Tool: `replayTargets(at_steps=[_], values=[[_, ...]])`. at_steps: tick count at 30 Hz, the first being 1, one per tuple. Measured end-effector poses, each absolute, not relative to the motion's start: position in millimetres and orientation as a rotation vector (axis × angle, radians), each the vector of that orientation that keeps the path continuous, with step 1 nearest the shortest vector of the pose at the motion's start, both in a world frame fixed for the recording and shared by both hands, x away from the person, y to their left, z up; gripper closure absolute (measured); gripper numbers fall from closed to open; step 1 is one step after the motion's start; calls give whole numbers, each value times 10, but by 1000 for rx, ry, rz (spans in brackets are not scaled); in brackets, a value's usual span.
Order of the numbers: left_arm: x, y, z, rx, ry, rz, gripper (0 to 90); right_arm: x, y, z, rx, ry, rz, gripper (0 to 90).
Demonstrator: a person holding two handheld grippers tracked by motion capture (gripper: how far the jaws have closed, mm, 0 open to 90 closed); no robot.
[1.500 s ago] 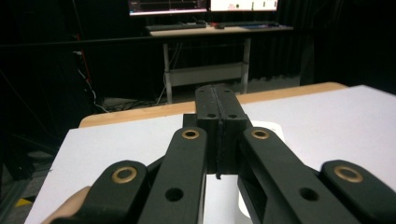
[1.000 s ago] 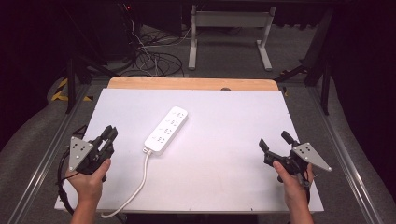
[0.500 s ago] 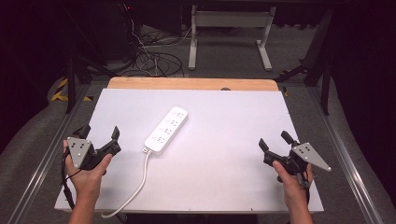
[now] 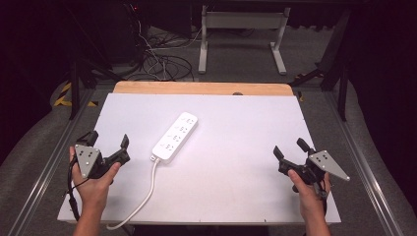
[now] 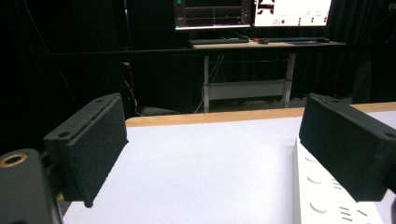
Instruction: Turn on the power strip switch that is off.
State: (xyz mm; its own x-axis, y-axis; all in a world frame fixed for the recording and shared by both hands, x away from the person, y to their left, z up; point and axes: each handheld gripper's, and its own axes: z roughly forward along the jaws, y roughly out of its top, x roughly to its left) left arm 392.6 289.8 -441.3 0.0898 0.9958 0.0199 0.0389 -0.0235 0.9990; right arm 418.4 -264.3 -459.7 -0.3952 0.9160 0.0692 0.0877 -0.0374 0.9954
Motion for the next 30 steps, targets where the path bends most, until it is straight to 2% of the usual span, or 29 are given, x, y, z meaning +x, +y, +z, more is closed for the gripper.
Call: replayTargets(at_steps=[24, 30], values=[[3892, 2943, -4473, 1299, 1164, 1144, 77, 4213, -2615, -4581, 1078, 1542, 1527, 102], [3892, 2944, -4481, 1306, 1160, 1141, 67, 4216, -2624, -4578, 1075, 1534, 1541, 76]])
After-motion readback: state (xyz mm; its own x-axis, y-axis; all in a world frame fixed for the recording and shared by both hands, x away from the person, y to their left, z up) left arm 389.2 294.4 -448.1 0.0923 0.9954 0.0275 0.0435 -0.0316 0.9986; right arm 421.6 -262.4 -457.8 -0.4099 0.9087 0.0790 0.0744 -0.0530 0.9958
